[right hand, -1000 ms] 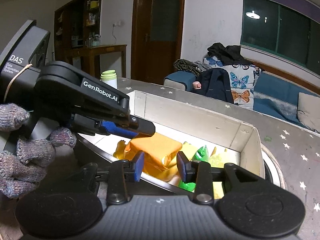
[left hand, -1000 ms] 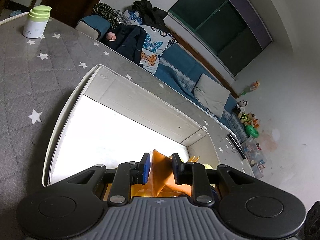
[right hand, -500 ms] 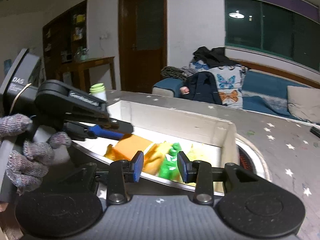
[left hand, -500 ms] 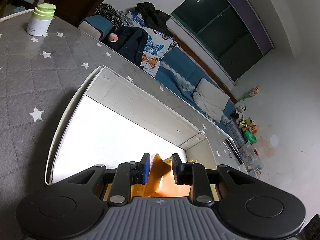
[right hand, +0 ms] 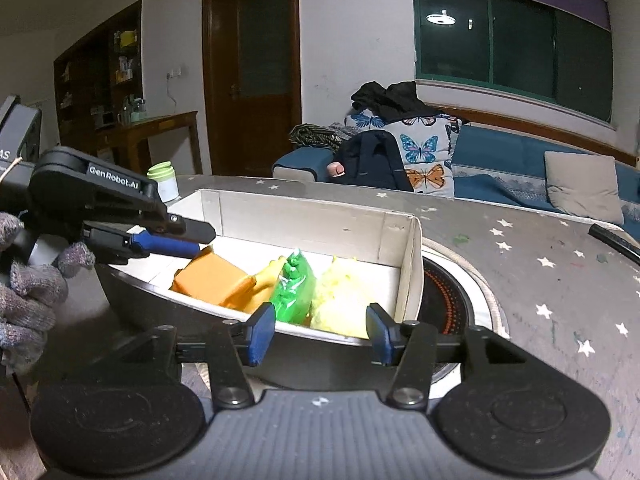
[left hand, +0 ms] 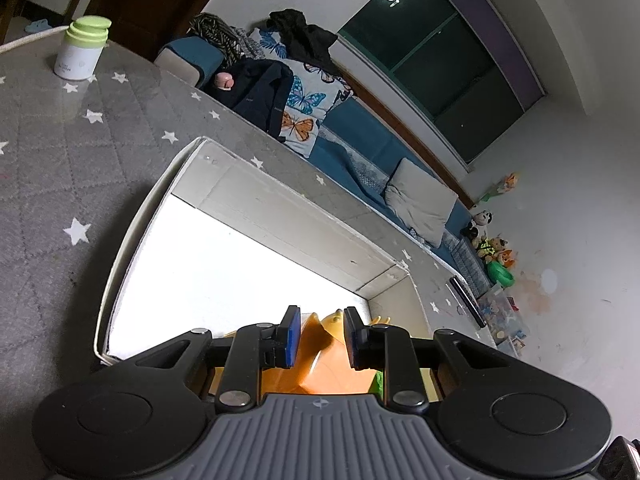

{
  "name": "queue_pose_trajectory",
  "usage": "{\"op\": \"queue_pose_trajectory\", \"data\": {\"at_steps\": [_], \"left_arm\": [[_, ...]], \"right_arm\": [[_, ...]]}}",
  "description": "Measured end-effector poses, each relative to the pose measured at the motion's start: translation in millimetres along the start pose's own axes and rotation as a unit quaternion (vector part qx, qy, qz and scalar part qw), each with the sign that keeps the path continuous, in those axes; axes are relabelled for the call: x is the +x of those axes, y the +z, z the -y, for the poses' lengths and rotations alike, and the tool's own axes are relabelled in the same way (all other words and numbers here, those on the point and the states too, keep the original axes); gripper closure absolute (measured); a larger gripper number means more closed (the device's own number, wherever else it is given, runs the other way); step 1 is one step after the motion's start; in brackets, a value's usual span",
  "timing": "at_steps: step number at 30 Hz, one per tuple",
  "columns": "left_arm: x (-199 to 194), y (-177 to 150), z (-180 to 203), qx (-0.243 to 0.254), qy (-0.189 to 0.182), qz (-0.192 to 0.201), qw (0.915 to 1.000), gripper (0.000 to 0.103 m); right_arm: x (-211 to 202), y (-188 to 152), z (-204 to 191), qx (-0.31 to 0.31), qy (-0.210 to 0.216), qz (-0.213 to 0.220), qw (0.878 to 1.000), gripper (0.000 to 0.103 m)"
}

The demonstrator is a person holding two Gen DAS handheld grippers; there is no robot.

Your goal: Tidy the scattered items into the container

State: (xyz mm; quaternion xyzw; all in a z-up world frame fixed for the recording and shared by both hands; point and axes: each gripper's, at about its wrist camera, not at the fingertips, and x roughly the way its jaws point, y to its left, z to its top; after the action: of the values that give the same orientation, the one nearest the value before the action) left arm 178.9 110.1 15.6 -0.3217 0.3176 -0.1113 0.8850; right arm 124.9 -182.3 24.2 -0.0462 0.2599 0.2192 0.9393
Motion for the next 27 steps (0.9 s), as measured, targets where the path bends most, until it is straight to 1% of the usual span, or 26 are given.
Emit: {"op": "queue_pose_trajectory", "data": {"at_steps": [1, 3, 7, 9, 11, 12, 13, 17, 18, 20, 21, 23, 27], "left_arm": [[-2.2, -0.2, 1.0, 0.003, 0.001, 0.002, 1.0000, 0.077], [-8.3, -1.8, 4.5, 0.015, 0.004, 0.008, 0.9999, 0.077], [-21.4, -7.0, 12.9, 0.042, 0.010, 0.019, 0.9989, 0.077], [-28.4, -10.9, 18.0, 0.059, 0.013, 0.024, 0.9979, 0.077], [-35.3, -16.2, 23.6, 0.076, 0.018, 0.029, 0.9965, 0.077], [-38.7, -19.0, 26.1, 0.084, 0.018, 0.031, 0.9958, 0.077], [-42.5, -22.4, 28.8, 0.092, 0.019, 0.033, 0.9950, 0.077], [-55.5, -36.3, 39.9, 0.127, 0.027, 0.038, 0.9909, 0.077], [-58.8, -40.3, 42.5, 0.136, 0.029, 0.040, 0.9895, 0.077], [-61.4, -47.5, 44.5, 0.147, 0.040, 0.038, 0.9876, 0.076], [-62.7, -51.1, 45.5, 0.152, 0.045, 0.037, 0.9866, 0.075], [-65.3, -58.3, 47.4, 0.163, 0.055, 0.034, 0.9844, 0.075], [-70.6, -72.7, 51.3, 0.185, 0.076, 0.030, 0.9794, 0.074]], "right_arm": [[-0.6, -0.7, -1.2, 0.001, 0.002, 0.000, 1.000, 0.051], [-1.3, -1.6, -4.3, 0.000, 0.004, 0.001, 1.000, 0.043], [-3.9, -3.3, -9.6, -0.001, 0.008, 0.002, 1.000, 0.042], [-5.5, -3.9, -12.1, -0.001, 0.010, 0.002, 1.000, 0.037], [-7.4, -4.1, -14.1, 0.000, 0.013, 0.002, 1.000, 0.035], [-8.2, -4.2, -15.0, 0.001, 0.014, 0.002, 1.000, 0.033], [-8.9, -4.7, -16.1, 0.001, 0.014, 0.002, 1.000, 0.032], [-12.6, -6.7, -19.7, 0.000, 0.015, 0.003, 1.000, 0.021], [-13.8, -7.4, -20.6, 0.001, 0.014, 0.003, 1.000, 0.020], [-15.9, -8.6, -21.5, 0.002, 0.015, 0.002, 1.000, 0.019], [-16.6, -9.3, -21.6, 0.004, 0.014, 0.001, 1.000, 0.012], [-18.3, -11.0, -22.3, 0.008, 0.013, -0.002, 1.000, 0.006], [-21.0, -15.2, -24.8, 0.010, 0.007, -0.005, 1.000, 0.001]]}}
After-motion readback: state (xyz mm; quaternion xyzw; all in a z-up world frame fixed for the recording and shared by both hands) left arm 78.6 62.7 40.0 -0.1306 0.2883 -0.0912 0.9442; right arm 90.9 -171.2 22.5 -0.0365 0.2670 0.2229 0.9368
